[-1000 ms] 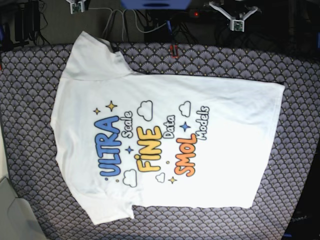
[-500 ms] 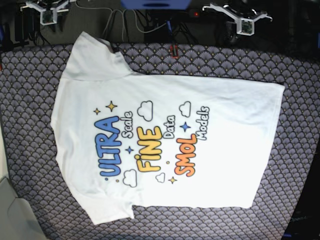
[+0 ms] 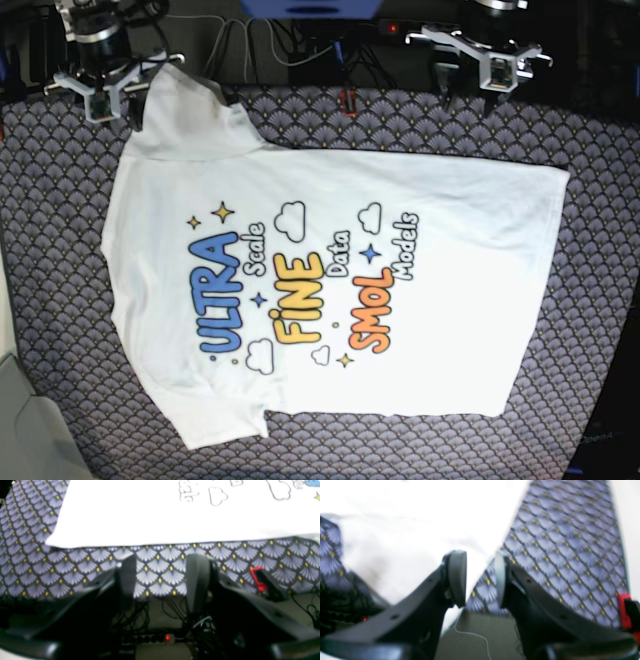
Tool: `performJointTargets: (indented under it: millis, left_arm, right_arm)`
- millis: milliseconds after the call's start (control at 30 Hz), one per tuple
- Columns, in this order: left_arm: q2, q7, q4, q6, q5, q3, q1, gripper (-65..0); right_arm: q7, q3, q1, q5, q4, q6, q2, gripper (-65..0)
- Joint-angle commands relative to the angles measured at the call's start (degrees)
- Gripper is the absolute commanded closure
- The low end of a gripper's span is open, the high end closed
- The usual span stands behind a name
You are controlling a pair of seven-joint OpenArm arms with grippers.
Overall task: Fold the T-shirt properly
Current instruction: 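Lower both grippers toward the collar-side corners of the white T-shirt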
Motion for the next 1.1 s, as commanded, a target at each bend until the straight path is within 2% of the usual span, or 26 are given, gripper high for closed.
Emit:
performJointTargets:
  millis: [0,100,200,367,433,567,700,867,1067]
  left_arm:
    - [-0.11,-1.58,1.12,0.18,0.08,-0.22,-0.01,-32.7]
    - [-0.11,-1.58,1.03,0.18,0.08,-0.93,-0.54,-32.7]
    - [0.16,-1.58,1.03,0.18,0.08,-3.21,-1.24,-32.7]
    - [0.16,-1.58,0.95,0.18,0.08,-6.2,-1.77,-32.7]
    - [0.16,-1.58,0.86,0.18,0.08,-7.08,-1.86,-32.8]
    - [0.16,-1.41,0.59,0.18,0.08,-7.08,-3.7,-32.8]
    - [0.16,3.08,0.77,0.18,0.08,-7.08,-4.58,-32.8]
    - [0.24,5.71,0.77,0.18,0.08,-7.08,-6.16,-32.8]
    - [0.16,5.63,0.77,0.18,0.08,-7.08,-6.25,-32.8]
  right_arm:
    - [-0.69,0.47,0.3,0.19,1.03,1.75,-0.25,-20.4]
    - [-5.52,0.47,3.73,0.19,0.94,6.14,-1.92,-20.4]
    - [-9.3,0.47,7.24,0.19,0.94,8.69,-3.86,-20.4]
    - [-15.02,2.67,12.08,0.19,0.86,10.01,-5.62,-20.4]
    - [-16.34,4.69,13.4,0.19,0.59,10.1,-5.97,-20.4]
    - [-18.53,8.38,15.16,0.19,-1.61,14.32,-7.02,-20.4]
    - [-18.89,11.11,15.42,0.89,-4.86,17.84,-8.08,-20.4]
    - [-18.89,14.18,15.07,6.95,-8.9,18.36,-8.17,-20.4]
    - [-18.8,14.89,14.98,7.75,-11.28,18.45,-8.17,-20.4]
